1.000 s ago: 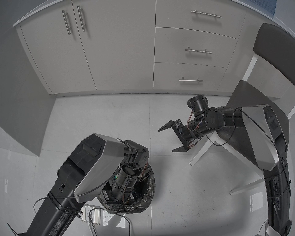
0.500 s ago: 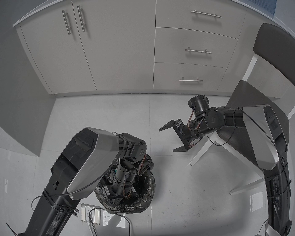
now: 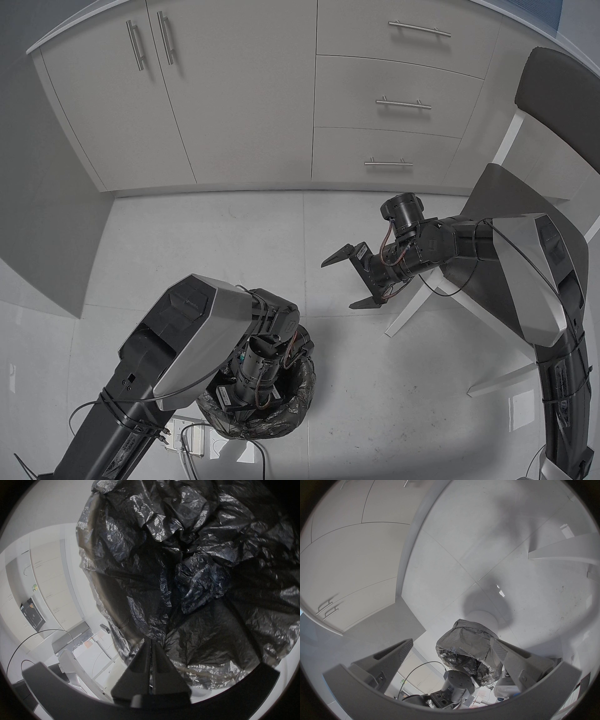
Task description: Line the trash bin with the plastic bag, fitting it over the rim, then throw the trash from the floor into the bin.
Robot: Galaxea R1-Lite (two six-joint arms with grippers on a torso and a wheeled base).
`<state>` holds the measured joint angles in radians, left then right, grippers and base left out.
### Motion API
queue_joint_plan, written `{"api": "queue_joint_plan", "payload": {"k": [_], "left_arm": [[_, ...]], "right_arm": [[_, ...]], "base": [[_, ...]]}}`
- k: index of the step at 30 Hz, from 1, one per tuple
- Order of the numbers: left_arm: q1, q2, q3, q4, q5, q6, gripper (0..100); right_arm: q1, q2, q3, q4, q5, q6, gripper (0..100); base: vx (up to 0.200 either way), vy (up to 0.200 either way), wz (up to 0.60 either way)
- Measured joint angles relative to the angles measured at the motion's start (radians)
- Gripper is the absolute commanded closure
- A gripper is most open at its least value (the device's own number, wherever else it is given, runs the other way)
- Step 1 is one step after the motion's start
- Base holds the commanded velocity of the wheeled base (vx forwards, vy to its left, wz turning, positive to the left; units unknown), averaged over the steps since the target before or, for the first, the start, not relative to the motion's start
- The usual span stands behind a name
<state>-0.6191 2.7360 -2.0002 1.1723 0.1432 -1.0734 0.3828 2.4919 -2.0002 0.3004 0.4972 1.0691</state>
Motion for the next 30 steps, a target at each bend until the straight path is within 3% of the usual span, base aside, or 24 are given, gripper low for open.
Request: {"api": "queue_joint_plan", "payload": {"k": [22, 30], "left_arm": [[-0.064, -0.064, 0.0, 0.115, 0.009, -0.093, 100], [-0.06, -0.218, 0.0, 0.231, 0.045, -0.09, 100]], "right_arm": [[-0.003, -0.01, 0.0, 0.016, 0.001, 0.002, 0], [-0.025, -0.095, 0.0, 0.203, 0.0, -0.001, 0]], "base": [[0.0, 0.0, 0.0], [0.0, 0.0, 0.0]]}}
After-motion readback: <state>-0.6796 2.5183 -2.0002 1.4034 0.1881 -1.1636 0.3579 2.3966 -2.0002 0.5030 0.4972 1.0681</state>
